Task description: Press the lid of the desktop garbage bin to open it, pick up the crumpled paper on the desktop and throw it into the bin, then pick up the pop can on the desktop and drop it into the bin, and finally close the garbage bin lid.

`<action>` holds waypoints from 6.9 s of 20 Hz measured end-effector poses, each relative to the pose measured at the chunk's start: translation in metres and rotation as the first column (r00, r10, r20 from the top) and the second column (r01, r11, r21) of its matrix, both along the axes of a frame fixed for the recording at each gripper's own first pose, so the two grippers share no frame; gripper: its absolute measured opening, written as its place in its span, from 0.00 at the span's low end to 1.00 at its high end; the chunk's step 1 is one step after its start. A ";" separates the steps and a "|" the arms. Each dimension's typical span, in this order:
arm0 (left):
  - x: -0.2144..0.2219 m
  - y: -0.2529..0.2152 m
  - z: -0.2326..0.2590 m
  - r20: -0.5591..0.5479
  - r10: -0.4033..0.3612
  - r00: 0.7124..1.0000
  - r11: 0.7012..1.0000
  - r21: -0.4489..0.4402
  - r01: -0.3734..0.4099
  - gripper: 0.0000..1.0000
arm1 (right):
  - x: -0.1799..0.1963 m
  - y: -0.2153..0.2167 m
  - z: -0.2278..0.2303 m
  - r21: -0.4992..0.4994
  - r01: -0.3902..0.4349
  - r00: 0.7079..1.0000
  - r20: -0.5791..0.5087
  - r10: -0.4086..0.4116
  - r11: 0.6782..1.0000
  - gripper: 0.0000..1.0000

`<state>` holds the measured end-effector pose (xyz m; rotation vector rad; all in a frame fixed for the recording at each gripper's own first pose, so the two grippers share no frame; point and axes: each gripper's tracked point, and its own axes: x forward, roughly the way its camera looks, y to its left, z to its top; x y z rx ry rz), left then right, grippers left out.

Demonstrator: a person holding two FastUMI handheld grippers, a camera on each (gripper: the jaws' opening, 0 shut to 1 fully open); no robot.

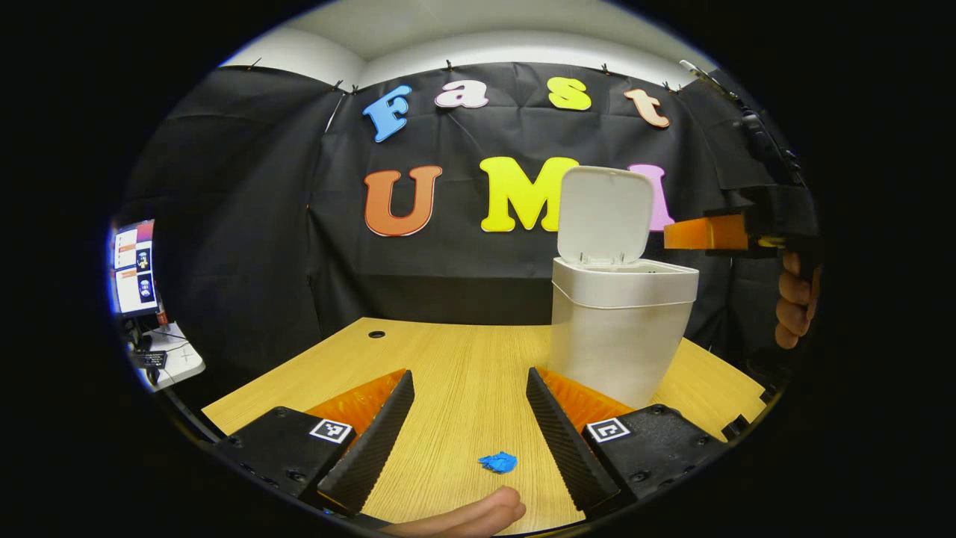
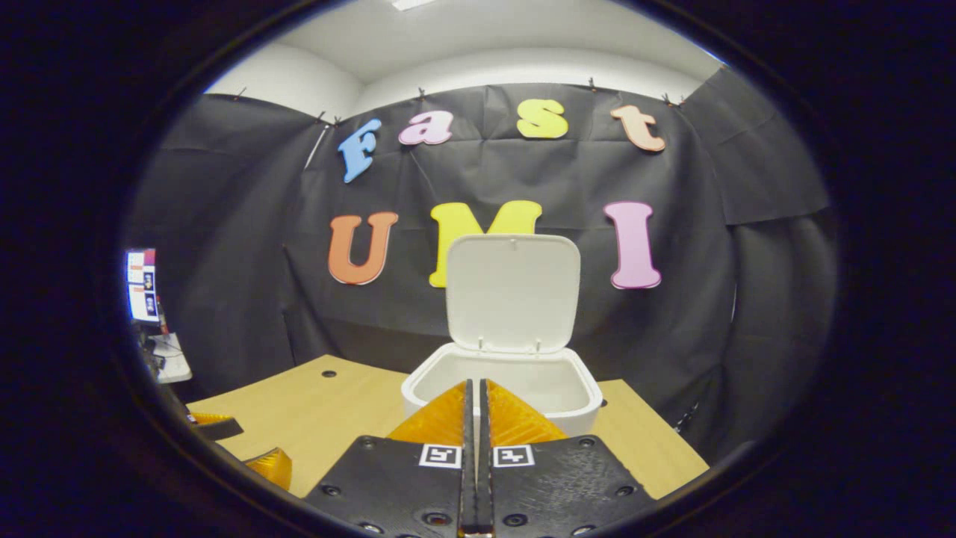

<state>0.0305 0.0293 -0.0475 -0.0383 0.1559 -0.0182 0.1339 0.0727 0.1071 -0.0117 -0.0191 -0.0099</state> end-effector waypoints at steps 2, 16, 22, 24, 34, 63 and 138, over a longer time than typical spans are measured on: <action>0.001 -0.001 -0.001 0.000 0.001 1.000 1.000 0.009 -0.001 0.98 | -0.007 0.003 -0.002 -0.039 -0.007 1.000 0.010 0.008 0.999 0.09; -0.002 -0.012 -0.002 -0.009 -0.015 1.000 0.999 0.031 0.016 0.98 | -0.077 -0.011 -0.047 -0.022 0.007 1.000 0.013 -0.006 1.000 0.95; 0.003 -0.028 -0.019 -0.068 -0.077 0.995 0.996 0.042 0.080 0.98 | -0.092 -0.020 -0.086 -0.005 -0.006 1.000 -0.022 0.005 1.000 0.95; 0.008 -0.028 -0.029 -0.092 -0.083 0.992 0.996 0.036 0.086 0.98 | -0.095 -0.018 -0.091 0.018 -0.025 1.000 -0.018 0.025 1.000 0.98; 0.012 -0.034 -0.152 -0.356 -0.146 0.923 0.986 0.020 0.163 0.97 | -0.088 -0.026 -0.135 0.064 -0.038 0.994 -0.101 0.045 0.997 0.95; 0.021 -0.024 -0.208 -0.453 -0.195 0.870 0.979 -0.037 0.200 0.57 | -0.058 -0.015 -0.247 0.069 0.059 0.901 -0.434 -0.023 0.996 0.95; 0.162 -0.193 0.105 0.109 -0.307 0.945 0.950 -0.021 0.311 0.41 | -0.158 -0.136 -0.075 0.024 0.067 0.998 0.015 -0.068 0.997 0.78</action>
